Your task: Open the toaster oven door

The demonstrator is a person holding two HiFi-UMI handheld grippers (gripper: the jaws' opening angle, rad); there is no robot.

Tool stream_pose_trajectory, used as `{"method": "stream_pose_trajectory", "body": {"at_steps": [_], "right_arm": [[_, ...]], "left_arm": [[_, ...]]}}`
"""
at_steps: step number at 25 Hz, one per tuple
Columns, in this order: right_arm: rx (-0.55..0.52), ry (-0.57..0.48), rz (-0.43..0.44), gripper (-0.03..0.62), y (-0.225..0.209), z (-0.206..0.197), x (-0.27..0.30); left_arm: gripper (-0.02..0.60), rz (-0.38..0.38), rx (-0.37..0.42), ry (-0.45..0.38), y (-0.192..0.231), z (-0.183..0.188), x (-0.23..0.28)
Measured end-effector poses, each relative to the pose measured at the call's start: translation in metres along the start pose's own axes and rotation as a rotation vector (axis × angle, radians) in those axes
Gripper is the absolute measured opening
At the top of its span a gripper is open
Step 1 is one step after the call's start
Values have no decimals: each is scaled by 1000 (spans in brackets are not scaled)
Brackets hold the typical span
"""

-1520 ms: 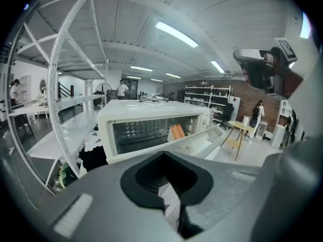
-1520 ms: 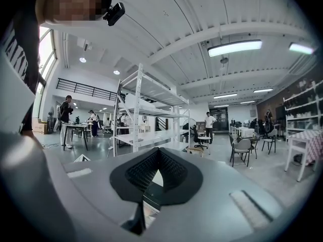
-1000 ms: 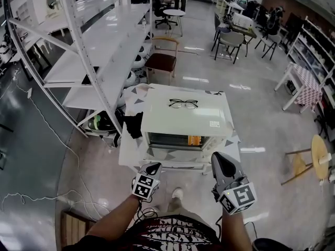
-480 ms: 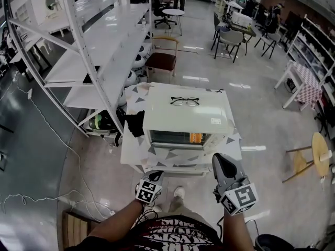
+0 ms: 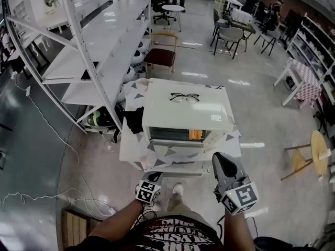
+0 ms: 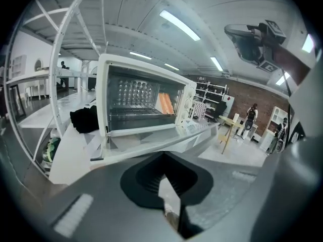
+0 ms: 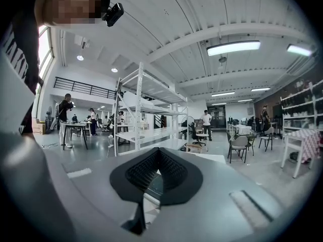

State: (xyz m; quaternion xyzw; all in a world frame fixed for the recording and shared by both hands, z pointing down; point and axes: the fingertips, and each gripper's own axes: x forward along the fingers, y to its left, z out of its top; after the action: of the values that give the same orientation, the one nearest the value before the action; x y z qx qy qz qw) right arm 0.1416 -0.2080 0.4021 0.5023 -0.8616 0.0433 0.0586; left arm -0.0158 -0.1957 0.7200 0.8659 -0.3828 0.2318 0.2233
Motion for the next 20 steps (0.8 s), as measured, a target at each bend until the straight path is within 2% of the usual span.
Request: {"method": "stream_pose_trajectory", "body": {"at_steps": [6, 13, 20], "right_arm": [[15, 26, -1, 26, -4, -10, -2], [35, 67, 2, 26, -9, -28, -4], [51, 92, 26, 26, -5, -44, 4]], "left_arm": [[1, 9, -41, -4, 1, -15, 5], [1, 57, -64, -29, 3, -35, 12], [1, 55, -47, -71, 3, -48, 18]]}}
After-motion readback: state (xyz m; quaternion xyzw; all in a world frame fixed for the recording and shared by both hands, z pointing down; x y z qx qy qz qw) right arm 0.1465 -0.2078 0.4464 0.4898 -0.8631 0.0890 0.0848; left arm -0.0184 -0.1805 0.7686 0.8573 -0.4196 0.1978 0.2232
